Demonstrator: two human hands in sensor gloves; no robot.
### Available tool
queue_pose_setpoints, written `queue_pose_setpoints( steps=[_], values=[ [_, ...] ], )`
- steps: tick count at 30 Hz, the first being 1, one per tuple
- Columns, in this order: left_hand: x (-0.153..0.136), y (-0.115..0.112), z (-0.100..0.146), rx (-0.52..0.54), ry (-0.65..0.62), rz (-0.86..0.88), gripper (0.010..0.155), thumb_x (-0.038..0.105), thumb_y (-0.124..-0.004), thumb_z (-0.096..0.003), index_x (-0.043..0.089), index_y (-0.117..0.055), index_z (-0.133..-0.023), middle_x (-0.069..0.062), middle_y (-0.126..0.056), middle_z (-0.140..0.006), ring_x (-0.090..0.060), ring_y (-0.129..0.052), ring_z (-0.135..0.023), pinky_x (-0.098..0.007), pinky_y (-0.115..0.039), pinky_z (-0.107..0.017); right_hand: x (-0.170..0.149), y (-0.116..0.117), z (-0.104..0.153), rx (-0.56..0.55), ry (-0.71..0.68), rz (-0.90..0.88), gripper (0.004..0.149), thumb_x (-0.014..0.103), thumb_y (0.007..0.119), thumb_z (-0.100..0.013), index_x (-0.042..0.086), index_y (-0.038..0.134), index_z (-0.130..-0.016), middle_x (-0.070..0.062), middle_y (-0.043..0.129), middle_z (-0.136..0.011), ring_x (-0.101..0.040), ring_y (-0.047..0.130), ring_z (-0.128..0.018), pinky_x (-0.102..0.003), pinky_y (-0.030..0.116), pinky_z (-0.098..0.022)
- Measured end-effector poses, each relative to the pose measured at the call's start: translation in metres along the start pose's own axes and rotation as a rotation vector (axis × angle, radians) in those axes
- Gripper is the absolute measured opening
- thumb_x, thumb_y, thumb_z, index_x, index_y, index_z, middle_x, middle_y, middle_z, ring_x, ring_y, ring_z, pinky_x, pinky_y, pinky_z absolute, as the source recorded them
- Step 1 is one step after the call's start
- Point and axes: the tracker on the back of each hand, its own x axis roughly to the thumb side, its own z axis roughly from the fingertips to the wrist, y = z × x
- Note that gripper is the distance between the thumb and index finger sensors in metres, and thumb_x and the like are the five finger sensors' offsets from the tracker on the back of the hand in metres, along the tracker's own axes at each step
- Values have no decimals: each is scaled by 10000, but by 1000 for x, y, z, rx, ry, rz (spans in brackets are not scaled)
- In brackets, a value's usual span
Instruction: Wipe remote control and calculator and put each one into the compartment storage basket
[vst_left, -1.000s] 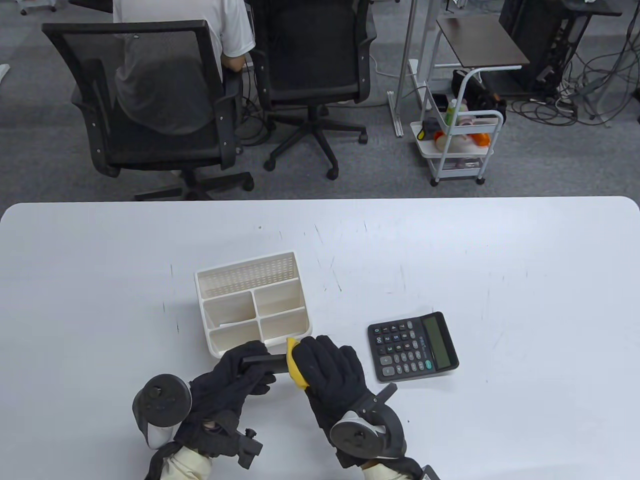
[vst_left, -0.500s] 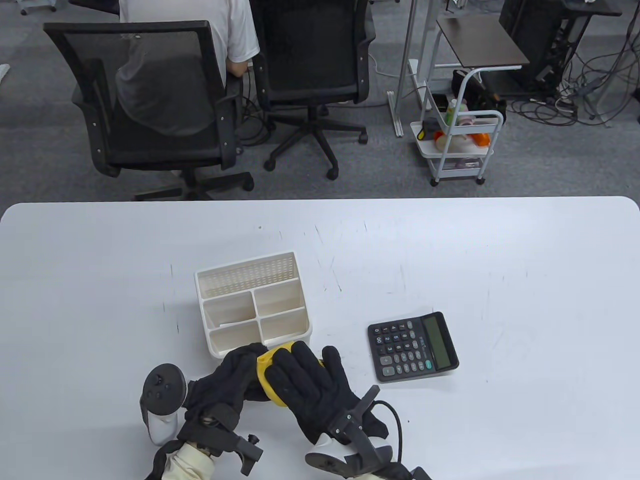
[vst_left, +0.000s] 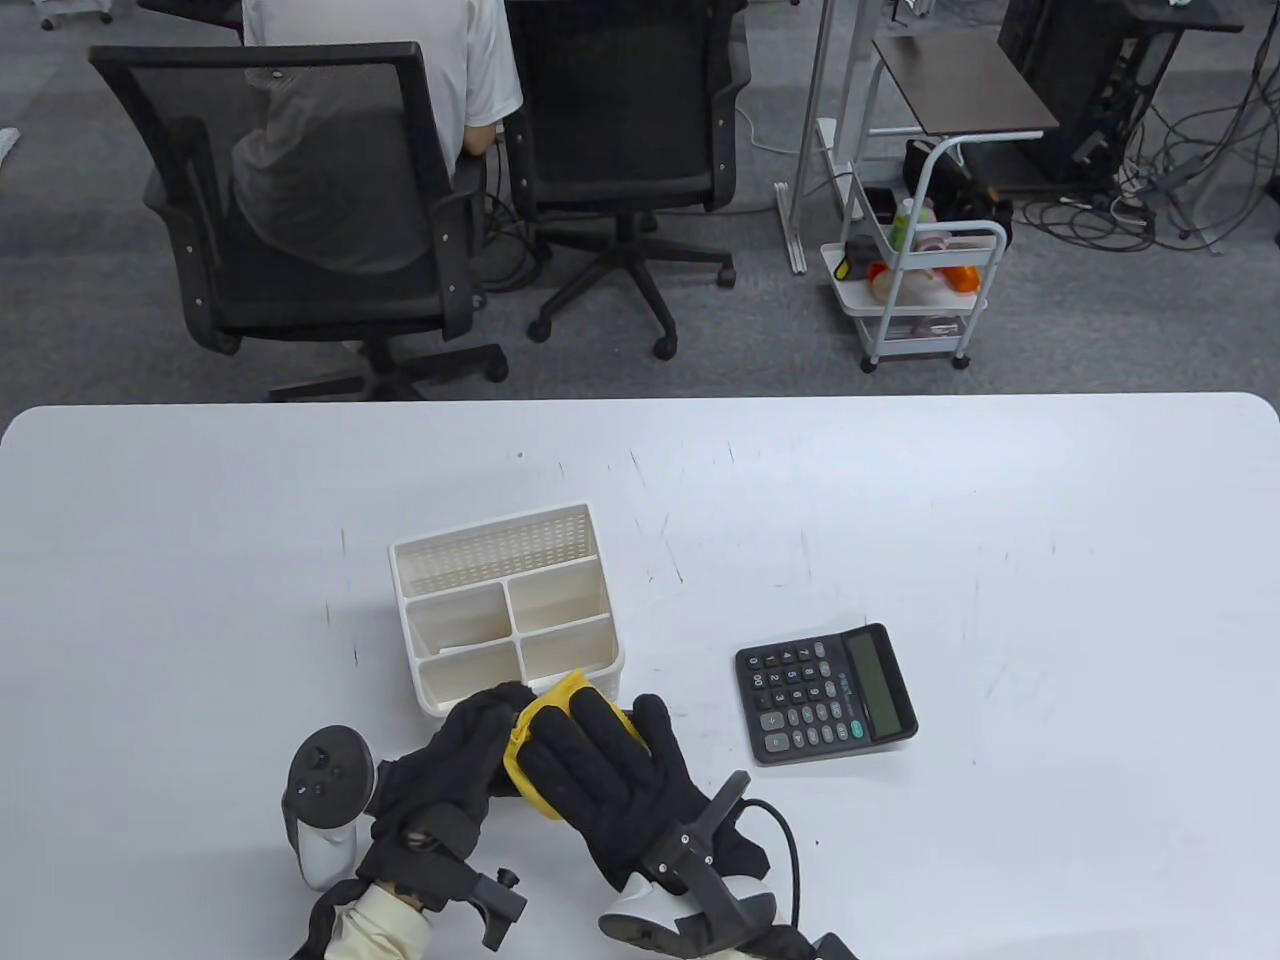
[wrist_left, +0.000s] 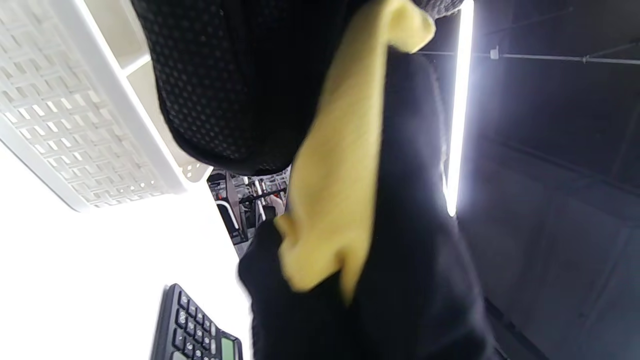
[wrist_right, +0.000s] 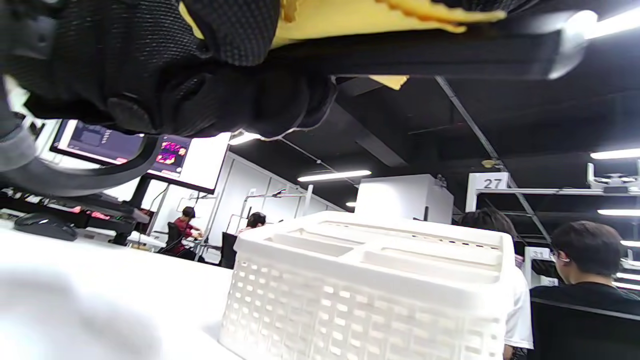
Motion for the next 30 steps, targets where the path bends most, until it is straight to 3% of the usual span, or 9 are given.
queue_pose_setpoints(
  steps=[3,11,19,23,30],
  values=[
    [2,5,1,15,-4,6,505,441,-586,-596,121,-668,-978,-133,-938,-837,-264,-1108,-652,-323,-1016,-424,-3,-2,3,-2,-1,26,549,226,695,-570,205,529,-1093,-94,443,-1185,-404,418,-1059,-719,458,-640],
    [5,12,3,67,-24,-11,490,429,-599,-597,165,-621,-1010,-128,-950,-819,-254,-1119,-629,-317,-1019,-411,-23,-5,10,-37,176,-59,554,224,691,-572,157,531,-1098,-158,519,-1167,-437,496,-1033,-713,486,-632],
    [3,0,1,5,-17,-40,484,420,-606,-600,211,-589,-1036,-120,-961,-809,-252,-1124,-621,-317,-1022,-405,-4,-1,3,-18,37,-39,571,232,689,-572,166,493,-1104,-149,471,-1177,-442,467,-1043,-730,460,-633],
    [4,4,1,24,-23,-33,481,416,-607,-600,195,-599,-1028,-111,-968,-798,-247,-1125,-615,-316,-1021,-401,-4,-1,4,-13,-5,-13,564,233,689,-572,189,498,-1101,-124,456,-1186,-432,453,-1051,-734,453,-634],
    [6,21,4,115,-28,-14,458,415,-612,-599,208,-629,-1007,-115,-975,-783,-247,-1132,-592,-310,-1025,-384,-23,-3,11,-23,95,-22,563,232,688,-573,163,508,-1102,-152,501,-1176,-445,495,-1037,-730,466,-632]
  ],
)
